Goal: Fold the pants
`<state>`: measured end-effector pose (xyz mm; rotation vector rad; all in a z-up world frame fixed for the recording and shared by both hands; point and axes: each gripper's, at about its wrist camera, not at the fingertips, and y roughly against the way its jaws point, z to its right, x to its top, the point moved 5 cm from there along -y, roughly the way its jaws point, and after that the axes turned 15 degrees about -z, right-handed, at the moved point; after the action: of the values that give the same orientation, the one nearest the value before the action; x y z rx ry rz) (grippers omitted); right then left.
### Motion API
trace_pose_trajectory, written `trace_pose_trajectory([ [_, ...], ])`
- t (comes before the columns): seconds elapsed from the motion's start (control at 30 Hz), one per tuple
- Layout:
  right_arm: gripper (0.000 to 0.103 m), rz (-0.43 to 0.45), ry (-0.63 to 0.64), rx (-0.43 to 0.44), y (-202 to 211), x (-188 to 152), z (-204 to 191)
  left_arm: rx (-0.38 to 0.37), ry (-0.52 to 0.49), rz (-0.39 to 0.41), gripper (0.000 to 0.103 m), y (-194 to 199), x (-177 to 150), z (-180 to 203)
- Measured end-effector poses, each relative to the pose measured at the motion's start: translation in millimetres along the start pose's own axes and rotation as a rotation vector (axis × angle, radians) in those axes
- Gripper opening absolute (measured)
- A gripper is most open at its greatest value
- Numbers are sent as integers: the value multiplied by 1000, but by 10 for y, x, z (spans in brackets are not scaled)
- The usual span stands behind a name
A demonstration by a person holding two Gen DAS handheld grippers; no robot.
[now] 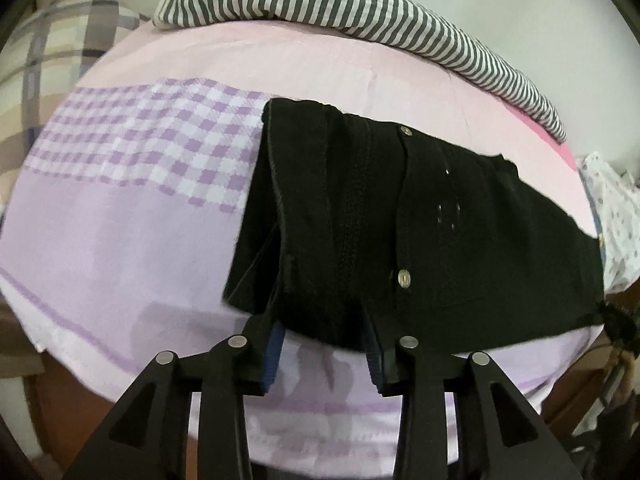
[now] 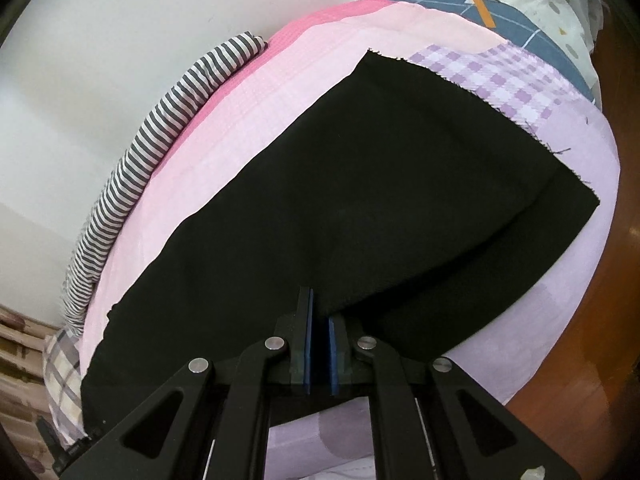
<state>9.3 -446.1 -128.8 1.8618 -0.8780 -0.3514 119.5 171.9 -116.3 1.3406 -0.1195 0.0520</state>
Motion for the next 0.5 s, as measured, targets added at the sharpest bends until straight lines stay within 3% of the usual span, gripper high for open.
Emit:
trace_pose_trajectory([
  [0.17,9,-5,-20,43,-1,21,42,65,-86,77,42,254,-235,163],
  [0.23,9,-4,-40,70,2,40,75,55,-135,118,42,326,-246,353],
  [0.37,9,-7,-71,108,20,75,146,25,-333,193,43,348,-228,1106],
  [0.5,8,5,-88,176,114,118,176,-13,-551,202,43,146,-255,1938],
])
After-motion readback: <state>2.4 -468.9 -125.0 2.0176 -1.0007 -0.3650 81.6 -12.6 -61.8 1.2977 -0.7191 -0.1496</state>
